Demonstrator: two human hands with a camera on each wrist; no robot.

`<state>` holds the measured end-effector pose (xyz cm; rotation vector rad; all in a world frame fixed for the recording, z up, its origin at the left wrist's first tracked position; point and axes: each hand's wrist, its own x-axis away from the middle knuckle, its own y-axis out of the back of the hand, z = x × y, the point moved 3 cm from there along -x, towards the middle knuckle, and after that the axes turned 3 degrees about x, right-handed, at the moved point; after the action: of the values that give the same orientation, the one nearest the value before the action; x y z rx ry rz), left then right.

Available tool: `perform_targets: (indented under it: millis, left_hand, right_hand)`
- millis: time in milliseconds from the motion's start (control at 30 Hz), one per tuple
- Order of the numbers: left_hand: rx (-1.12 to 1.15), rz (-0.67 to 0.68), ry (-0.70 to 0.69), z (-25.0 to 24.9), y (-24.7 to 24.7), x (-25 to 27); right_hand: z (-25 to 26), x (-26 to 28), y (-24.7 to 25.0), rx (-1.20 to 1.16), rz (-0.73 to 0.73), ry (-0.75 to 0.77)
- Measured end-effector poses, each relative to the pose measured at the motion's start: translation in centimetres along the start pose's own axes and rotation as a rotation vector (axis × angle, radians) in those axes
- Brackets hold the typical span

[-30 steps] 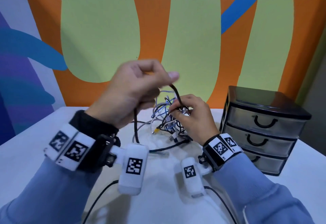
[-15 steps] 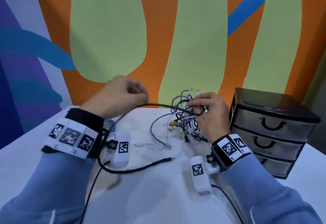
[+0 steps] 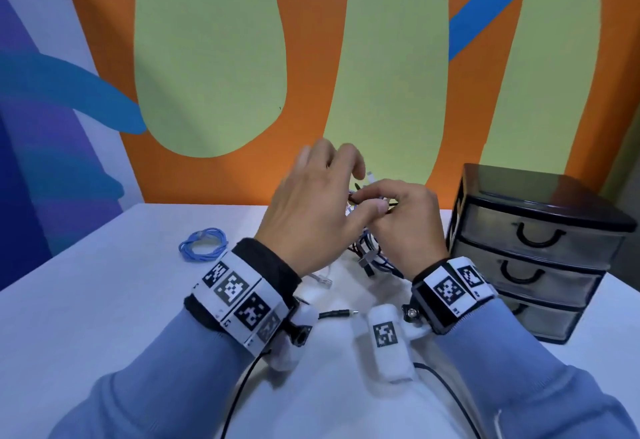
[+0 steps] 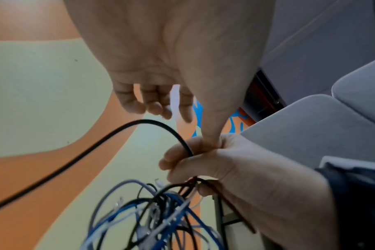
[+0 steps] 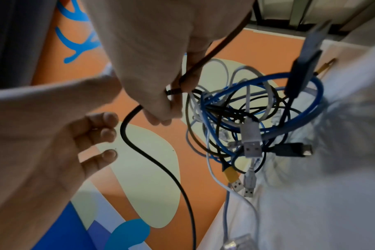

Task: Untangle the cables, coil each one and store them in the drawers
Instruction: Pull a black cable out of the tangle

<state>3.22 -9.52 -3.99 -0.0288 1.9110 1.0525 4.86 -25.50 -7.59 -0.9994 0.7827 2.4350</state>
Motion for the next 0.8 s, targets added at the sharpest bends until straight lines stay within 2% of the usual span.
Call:
perform_targets:
  millis: [67, 133, 200, 233, 300, 367, 433, 500, 667, 800]
  left_hand:
    - [-0.113, 0.026, -0.014, 0.7, -0.2, 0.0]
    - [-0.046, 0.115, 0.015, 1.3, -0.3, -0.1]
    - [0.035, 0.139, 0.054, 1.6, -0.6, -0.3]
    - [0.068, 0.122, 0.055, 1.6, -0.6, -0.3]
    - [0.174, 0.081, 0.033, 1.3, -0.4, -0.3]
    - [0.32, 0.038, -0.007, 0.8, 0.1, -0.3]
    - [0.47, -0.043, -0.03, 0.4, 1.1, -0.5]
    - [0.673, -0.178, -0.022, 0.4, 2.8, -0.9]
    - [1.237, -0.531, 0.12, 2.9, 6.5, -1.3]
    - [1.415, -0.709, 0.206, 4.7, 7.6, -0.9]
  right_hand:
    - [0.5, 0.1, 0.2, 0.028, -0.042, 0.007]
    - [0.9, 0.1, 0.4, 0.084, -0.092, 0.043]
    - [1.1, 0.1, 0.7, 0.14, -0.125, 0.087]
    - [1.2, 0.2, 0.7, 0.106, -0.098, 0.108]
    - [1.7, 0.2, 0.2, -0.046, 0.037, 0.13]
    - [1.7, 0.3, -0.5, -0.098, 0.165, 0.137]
    - [1.1, 0.1, -1.1, -0.05, 0.209, 0.11]
    - [0.3, -0.1, -1.1, -0.052, 0.208, 0.045]
    - [-0.2, -0.3, -0.7, -0.002, 0.183, 0.008]
    - [-0.7, -0.3, -1.0, 0.062, 0.233, -0.037]
